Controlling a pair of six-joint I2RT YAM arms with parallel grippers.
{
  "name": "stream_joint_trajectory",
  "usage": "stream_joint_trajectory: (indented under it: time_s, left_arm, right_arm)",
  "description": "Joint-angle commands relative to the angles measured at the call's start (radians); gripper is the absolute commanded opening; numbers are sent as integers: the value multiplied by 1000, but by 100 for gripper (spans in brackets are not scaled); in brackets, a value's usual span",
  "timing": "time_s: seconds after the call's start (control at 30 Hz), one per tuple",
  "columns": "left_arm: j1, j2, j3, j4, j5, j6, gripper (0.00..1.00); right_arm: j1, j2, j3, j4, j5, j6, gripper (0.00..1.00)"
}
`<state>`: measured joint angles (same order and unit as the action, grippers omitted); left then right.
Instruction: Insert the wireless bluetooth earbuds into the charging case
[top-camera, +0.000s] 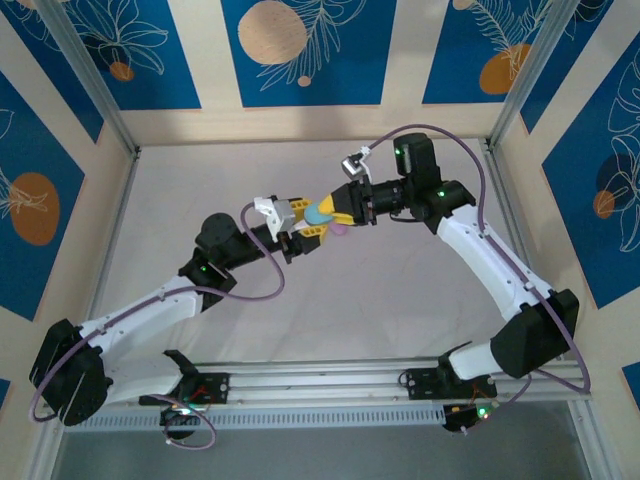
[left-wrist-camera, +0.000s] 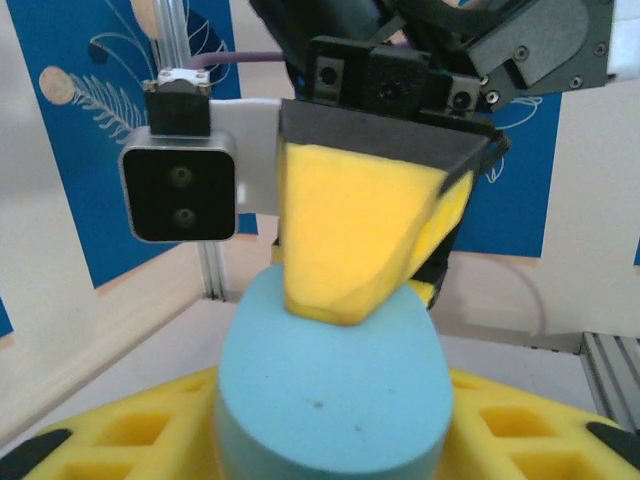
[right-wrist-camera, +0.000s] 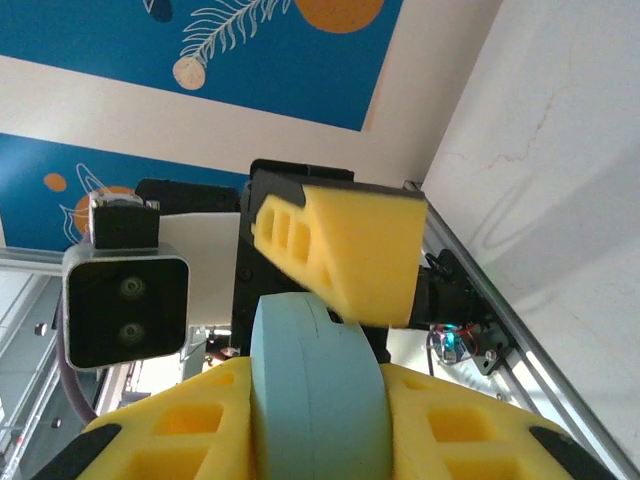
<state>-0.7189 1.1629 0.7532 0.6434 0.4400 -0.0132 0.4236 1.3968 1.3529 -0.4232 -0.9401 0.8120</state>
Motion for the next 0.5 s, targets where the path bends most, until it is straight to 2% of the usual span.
stream_joint_trajectory:
  time_s: [0.0,0.1,0.23,0.33,0.47]
  left_arm:
    - [-11,6,41,-6,-22,9,57]
    - [-11,-1,24,-15,-35,5,69]
    - [-10,-47,-17,-17,-88,-2,77]
    - [-10,-84,-35,-28,-157,2,80]
    - [-10,-112,-20,-96,-229,9,81]
  right_arm:
    - [-17,-54,-48,39,25,20,13]
    - [-40,-92,-125,97,103,37,13]
    - [-63,-108,-280,138,283,34,13]
    - [-66,-47,-380,177,360,39,13]
    - [-55,89,-463,299,381,95,13]
